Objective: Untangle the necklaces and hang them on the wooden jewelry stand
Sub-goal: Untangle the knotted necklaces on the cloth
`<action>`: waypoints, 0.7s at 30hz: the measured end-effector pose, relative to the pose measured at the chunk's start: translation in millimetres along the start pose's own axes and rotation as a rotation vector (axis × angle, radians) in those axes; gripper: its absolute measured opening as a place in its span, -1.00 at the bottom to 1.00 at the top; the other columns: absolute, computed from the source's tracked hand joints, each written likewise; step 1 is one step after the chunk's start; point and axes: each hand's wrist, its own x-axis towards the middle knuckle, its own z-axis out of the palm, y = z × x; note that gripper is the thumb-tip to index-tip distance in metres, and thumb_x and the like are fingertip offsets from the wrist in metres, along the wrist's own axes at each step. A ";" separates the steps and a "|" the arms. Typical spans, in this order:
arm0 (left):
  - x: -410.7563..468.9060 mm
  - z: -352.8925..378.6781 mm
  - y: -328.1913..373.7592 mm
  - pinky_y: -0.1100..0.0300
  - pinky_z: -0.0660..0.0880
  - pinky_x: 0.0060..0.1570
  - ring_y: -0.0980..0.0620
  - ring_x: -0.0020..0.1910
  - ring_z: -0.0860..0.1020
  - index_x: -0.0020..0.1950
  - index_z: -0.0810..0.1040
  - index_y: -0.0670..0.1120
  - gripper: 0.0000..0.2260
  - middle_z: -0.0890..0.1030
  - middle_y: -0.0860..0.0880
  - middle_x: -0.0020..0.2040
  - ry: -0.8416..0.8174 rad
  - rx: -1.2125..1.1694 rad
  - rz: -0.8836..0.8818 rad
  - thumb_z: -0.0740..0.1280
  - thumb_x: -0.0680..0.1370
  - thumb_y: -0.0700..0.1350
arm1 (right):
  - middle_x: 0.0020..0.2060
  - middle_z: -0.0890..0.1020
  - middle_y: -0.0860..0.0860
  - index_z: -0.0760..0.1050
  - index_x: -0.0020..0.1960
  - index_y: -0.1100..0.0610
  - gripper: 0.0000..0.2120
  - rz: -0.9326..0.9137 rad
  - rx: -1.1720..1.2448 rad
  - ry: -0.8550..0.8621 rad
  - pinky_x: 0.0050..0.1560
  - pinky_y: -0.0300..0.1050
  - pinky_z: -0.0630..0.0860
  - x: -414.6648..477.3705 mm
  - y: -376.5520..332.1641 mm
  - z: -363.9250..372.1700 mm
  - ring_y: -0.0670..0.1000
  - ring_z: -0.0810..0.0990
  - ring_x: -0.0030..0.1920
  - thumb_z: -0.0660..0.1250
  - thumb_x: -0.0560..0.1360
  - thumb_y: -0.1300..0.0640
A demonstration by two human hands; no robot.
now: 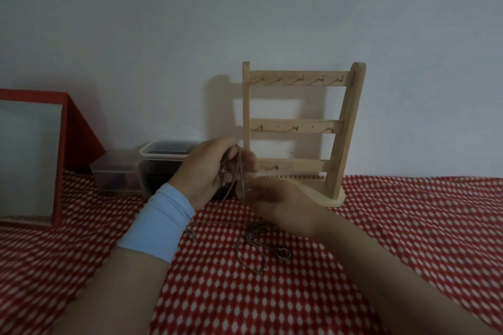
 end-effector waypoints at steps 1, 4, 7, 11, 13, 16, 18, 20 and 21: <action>-1.0 1.8 0.8 0.02 0.63 -0.22 -0.10 -0.32 0.63 -0.38 0.29 -0.10 -0.64 0.63 -0.15 -0.33 0.006 -0.013 0.006 0.12 0.63 -0.16 | 0.15 0.68 -0.12 0.54 0.36 -0.01 -0.65 -0.015 0.019 -0.041 0.23 -0.22 0.56 0.3 -0.4 4.3 -0.20 0.63 0.14 0.37 0.59 0.14; -4.8 -2.3 4.7 0.19 0.41 -0.48 -0.03 -0.49 0.44 -0.39 0.31 -0.11 -0.66 0.51 -0.12 -0.40 0.041 0.184 0.111 0.16 0.60 -0.18 | -0.05 0.67 -0.21 0.65 0.21 -0.05 -0.77 -0.050 -0.222 -0.069 0.00 -0.38 0.53 -0.3 4.4 6.9 -0.26 0.62 -0.07 0.44 0.55 0.03; -7.2 -15.6 12.7 0.27 0.29 -0.47 0.10 -0.54 0.39 -0.49 0.43 -0.12 -0.61 0.53 -0.08 -0.42 0.080 0.627 0.208 0.23 0.57 -0.18 | 0.05 0.68 -0.18 0.69 0.17 -0.03 -0.79 -0.042 -0.365 -0.119 0.06 -0.32 0.49 0.8 14.4 3.2 -0.24 0.57 -0.04 0.43 0.56 0.00; -5.4 -37.2 14.2 0.21 0.38 -0.29 0.08 -0.33 0.56 -0.37 0.62 -0.14 -0.67 0.65 0.03 -0.37 -0.018 1.289 -0.039 0.27 0.54 -0.07 | 0.02 0.66 -0.19 0.70 0.14 -0.03 -0.82 -0.029 -0.429 -0.106 0.02 -0.38 0.47 2.8 18.8 1.5 -0.23 0.56 -0.05 0.42 0.57 0.02; -4.1 -47.3 9.1 0.17 0.44 -0.19 0.03 -0.30 0.54 -0.36 0.57 -0.17 -0.68 0.68 -0.07 -0.27 -0.062 1.410 -0.221 0.26 0.54 -0.06 | 0.05 0.69 -0.15 0.70 0.15 -0.02 -0.81 -0.022 -0.443 -0.076 0.06 -0.32 0.53 3.8 20.9 1.5 -0.20 0.59 -0.02 0.43 0.56 0.02; -3.8 -64.1 6.2 0.13 0.43 -0.16 0.01 -0.26 0.50 -0.37 0.48 -0.15 -0.66 0.60 -0.10 -0.28 0.022 1.542 -0.269 0.24 0.56 -0.03 | 0.07 0.70 -0.15 0.70 0.17 -0.03 -0.80 -0.025 -0.468 -0.034 0.06 -0.35 0.52 4.8 25.2 0.4 -0.20 0.60 -0.02 0.42 0.57 0.01; -3.3 -80.5 7.1 0.16 0.39 -0.21 0.01 -0.25 0.50 -0.40 0.45 -0.10 -0.65 0.54 -0.04 -0.31 0.115 1.581 -0.273 0.24 0.56 -0.01 | 0.03 0.72 -0.16 0.71 0.13 -0.04 -0.82 -0.019 -0.455 0.003 -0.02 -0.40 0.50 4.9 25.7 -2.4 -0.22 0.60 -0.07 0.41 0.57 -0.01; -1.9 -95.7 7.1 0.19 0.38 -0.24 0.03 -0.24 0.51 -0.37 0.46 -0.08 -0.68 0.55 -0.04 -0.26 0.145 1.600 -0.331 0.24 0.55 0.02 | -0.02 0.71 -0.17 0.71 0.11 -0.05 -0.83 0.013 -0.428 0.059 -0.10 -0.42 0.49 5.1 26.9 -8.0 -0.24 0.60 -0.11 0.41 0.57 -0.03; -2.8 -100.6 6.7 0.19 0.38 -0.26 0.04 -0.23 0.52 -0.34 0.48 -0.09 -0.68 0.55 -0.04 -0.23 0.137 1.617 -0.372 0.24 0.55 0.03 | -0.05 0.71 -0.19 0.71 0.10 -0.05 -0.84 0.030 -0.416 0.088 -0.15 -0.44 0.48 5.4 27.4 -10.5 -0.26 0.59 -0.13 0.41 0.57 -0.03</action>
